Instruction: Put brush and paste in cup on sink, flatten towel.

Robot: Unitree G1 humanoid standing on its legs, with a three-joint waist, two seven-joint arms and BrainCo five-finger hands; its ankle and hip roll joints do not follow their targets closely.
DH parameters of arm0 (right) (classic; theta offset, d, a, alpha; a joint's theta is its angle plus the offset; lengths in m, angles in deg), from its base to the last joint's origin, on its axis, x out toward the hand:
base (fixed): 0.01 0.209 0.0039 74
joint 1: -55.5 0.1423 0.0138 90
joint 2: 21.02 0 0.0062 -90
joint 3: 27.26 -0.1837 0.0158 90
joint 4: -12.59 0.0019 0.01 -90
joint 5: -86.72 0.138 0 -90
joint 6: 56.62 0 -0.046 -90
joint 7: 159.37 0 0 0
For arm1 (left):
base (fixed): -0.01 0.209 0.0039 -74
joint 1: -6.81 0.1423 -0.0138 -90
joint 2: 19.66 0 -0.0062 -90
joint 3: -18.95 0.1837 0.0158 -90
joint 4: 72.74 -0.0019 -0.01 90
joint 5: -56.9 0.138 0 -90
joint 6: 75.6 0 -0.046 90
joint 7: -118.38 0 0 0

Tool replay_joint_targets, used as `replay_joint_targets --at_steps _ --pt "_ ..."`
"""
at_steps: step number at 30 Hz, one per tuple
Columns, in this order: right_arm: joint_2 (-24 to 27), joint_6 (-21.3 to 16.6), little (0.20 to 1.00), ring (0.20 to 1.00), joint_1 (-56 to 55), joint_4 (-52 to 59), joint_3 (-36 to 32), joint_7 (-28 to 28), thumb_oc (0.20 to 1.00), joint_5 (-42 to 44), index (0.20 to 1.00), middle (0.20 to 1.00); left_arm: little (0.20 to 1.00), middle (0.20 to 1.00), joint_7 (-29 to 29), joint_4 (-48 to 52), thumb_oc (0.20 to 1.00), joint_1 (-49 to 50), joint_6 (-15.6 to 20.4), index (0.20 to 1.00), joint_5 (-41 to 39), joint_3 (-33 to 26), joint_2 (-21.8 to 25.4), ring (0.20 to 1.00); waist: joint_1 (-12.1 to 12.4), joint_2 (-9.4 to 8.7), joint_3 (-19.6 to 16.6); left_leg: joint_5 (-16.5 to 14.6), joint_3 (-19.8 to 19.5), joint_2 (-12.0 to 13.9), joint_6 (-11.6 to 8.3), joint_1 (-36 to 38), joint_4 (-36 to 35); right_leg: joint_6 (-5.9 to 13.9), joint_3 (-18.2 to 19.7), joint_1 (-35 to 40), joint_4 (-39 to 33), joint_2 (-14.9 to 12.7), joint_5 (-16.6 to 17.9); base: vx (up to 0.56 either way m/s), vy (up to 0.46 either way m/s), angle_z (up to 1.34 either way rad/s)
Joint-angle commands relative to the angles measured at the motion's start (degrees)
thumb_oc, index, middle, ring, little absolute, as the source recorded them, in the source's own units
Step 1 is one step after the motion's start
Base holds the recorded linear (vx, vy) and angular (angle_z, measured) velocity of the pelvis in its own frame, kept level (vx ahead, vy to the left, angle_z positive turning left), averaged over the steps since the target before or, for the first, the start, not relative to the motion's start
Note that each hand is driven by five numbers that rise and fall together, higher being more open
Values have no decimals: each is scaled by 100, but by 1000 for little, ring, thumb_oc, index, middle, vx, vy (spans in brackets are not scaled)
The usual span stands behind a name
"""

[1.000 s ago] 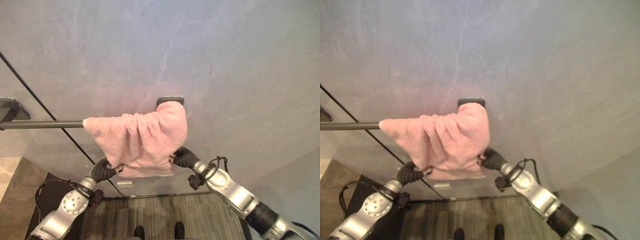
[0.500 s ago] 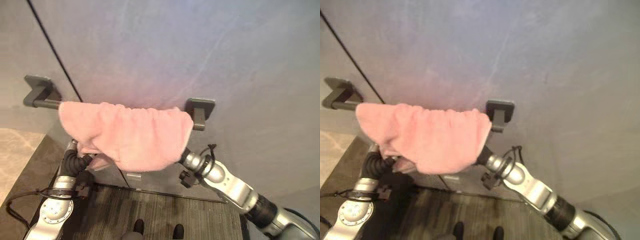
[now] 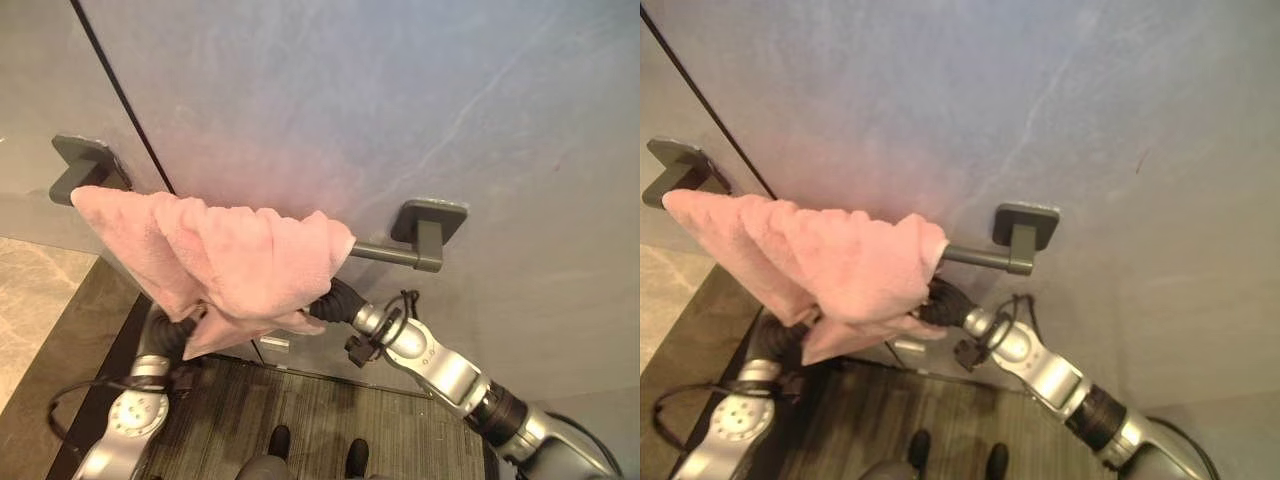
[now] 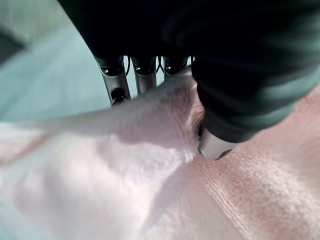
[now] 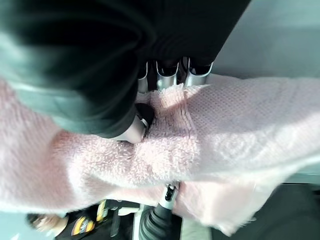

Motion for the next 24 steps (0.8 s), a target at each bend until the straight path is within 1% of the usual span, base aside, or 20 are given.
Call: replay_joint_targets --at_steps 1,5,11,17,18,21,22,24 --pt "175 -316 200 200 -185 732 -411 -60 200 -337 200 200 200 200 -95 -185 200 -143 42 200 230 24 423 200 -187 -259 -190 152 407 100 -84 -62 13 563 169 9 376 -546 240 -1 15 -6" --pt "191 -396 200 200 -311 845 -513 -101 200 -332 200 200 200 200 -26 -349 200 -240 8 200 314 113 325 200 -287 -262 -253 127 489 133 -84 -3 12 564 259 5 348 -524 240 13 14 -14" --pt "212 -506 200 200 -406 1096 -633 -200 200 -339 200 200 200 200 216 -160 200 -250 83 200 368 -54 228 200 -366 -230 -348 99 581 154 -95 48 12 566 328 28 269 -527 237 9 13 -15" --pt "117 -486 200 200 -441 961 -534 -247 200 -216 200 200 200 200 482 -50 200 -169 84 200 476 -182 108 200 -340 -207 -387 74 577 140 -93 63 12 569 321 63 215 -550 243 0 0 0" --pt "69 -451 200 200 -475 878 -470 -240 200 -104 200 200 200 200 554 18 200 -88 72 200 518 -247 88 200 -306 -194 -394 64 575 128 -89 73 12 570 307 83 203 -561 239 0 0 0" --pt "57 -449 200 200 -421 886 -437 -290 200 -143 200 200 200 200 693 166 200 35 97 200 569 -367 71 200 -249 -183 -398 58 574 117 -82 80 12 572 290 105 188 -569 231 0 0 0" --pt "43 -457 200 200 -402 913 -444 -307 200 -167 200 200 200 200 732 252 200 90 102 200 599 -435 69 200 -228 -183 -392 114 580 110 -72 51 12 561 290 79 196 -571 270 0 0 0" --pt "52 -468 200 200 -397 946 -461 -328 200 -170 200 200 200 200 773 359 200 154 117 200 620 -510 77 200 -218 -180 -405 54 575 114 -77 76 12 570 286 109 181 -569 225 22 -3 1"
